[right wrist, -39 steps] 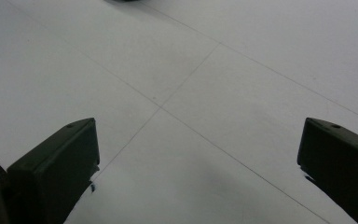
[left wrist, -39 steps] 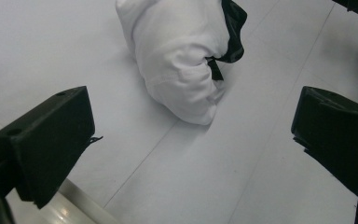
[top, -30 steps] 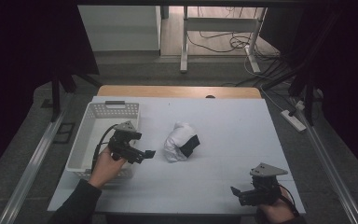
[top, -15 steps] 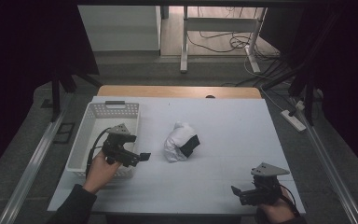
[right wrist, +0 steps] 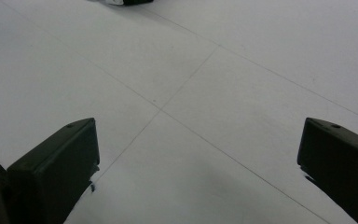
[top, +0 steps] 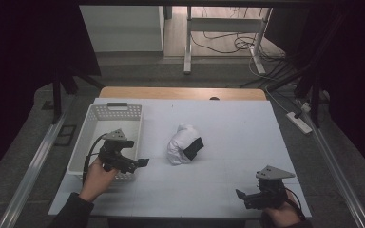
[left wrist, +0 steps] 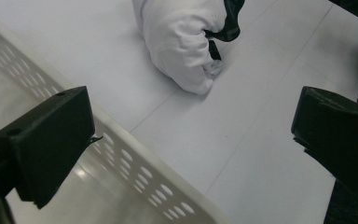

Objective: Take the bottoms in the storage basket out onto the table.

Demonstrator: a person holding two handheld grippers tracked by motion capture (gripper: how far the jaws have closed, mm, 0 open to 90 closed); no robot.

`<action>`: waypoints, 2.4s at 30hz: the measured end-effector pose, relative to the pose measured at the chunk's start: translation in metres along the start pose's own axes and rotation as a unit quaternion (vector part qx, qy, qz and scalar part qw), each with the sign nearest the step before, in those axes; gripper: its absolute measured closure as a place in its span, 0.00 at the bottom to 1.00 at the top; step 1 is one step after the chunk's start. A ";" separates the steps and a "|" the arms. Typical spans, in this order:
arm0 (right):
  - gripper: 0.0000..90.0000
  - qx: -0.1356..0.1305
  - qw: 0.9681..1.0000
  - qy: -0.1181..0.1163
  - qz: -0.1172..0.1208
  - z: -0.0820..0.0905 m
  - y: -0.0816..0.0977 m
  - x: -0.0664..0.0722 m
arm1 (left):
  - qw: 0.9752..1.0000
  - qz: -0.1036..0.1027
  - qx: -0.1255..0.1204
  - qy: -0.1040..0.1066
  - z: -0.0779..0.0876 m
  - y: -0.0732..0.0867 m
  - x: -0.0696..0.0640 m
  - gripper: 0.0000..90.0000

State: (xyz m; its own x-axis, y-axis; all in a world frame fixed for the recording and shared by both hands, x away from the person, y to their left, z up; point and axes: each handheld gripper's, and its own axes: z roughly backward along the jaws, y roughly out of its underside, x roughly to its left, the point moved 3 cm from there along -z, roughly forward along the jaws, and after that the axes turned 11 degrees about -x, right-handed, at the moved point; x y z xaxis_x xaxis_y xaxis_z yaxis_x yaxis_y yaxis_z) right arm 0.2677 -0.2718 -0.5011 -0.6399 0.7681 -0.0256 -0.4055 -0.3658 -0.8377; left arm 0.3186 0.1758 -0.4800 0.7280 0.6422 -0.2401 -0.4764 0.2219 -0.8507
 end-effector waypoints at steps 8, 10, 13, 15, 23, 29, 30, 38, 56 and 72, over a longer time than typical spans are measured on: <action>0.00 0.000 1.000 0.000 0.001 0.000 0.000 0.000 | 1.000 0.004 -0.005 -0.007 0.007 0.007 0.000 0.00; 0.00 0.000 1.000 0.000 0.001 0.000 0.000 0.000 | 1.000 0.005 -0.006 -0.009 0.009 0.009 0.000 0.00; 0.00 0.000 1.000 0.000 0.000 0.000 0.000 0.000 | 1.000 0.005 -0.006 -0.011 0.012 0.011 0.000 0.00; 0.00 0.001 1.000 0.000 0.001 0.000 0.000 0.000 | 1.000 0.006 -0.008 -0.012 0.013 0.012 0.000 0.00; 0.00 0.002 1.000 0.001 0.002 0.000 0.000 0.000 | 1.000 0.008 -0.011 -0.017 0.021 0.018 -0.001 0.00; 0.00 0.002 1.000 0.001 0.002 0.000 0.000 0.000 | 1.000 0.011 -0.016 -0.022 0.029 0.024 -0.002 0.00; 0.00 0.002 1.000 0.001 0.002 0.000 0.000 0.000 | 1.000 0.012 -0.016 -0.023 0.029 0.024 -0.002 0.00; 0.00 0.002 1.000 0.001 0.002 0.000 0.000 0.001 | 0.999 0.017 -0.021 -0.029 0.038 0.032 -0.003 0.00; 0.00 0.004 1.000 0.001 0.003 -0.001 0.000 0.001 | 0.998 0.018 -0.023 -0.049 0.058 0.049 -0.007 0.00; 0.00 0.005 1.000 0.001 0.003 -0.001 0.000 0.001 | 0.997 0.031 -0.024 -0.062 0.072 0.064 -0.009 0.00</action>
State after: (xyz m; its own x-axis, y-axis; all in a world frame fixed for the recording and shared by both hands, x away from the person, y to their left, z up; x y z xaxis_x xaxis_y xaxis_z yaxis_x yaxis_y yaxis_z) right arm 0.2677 -0.2708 -0.5017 -0.6405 0.7673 -0.0324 -0.4078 -0.3756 -0.8322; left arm 0.2466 0.2370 -0.4986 0.6301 0.7400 -0.2354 -0.4918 0.1457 -0.8584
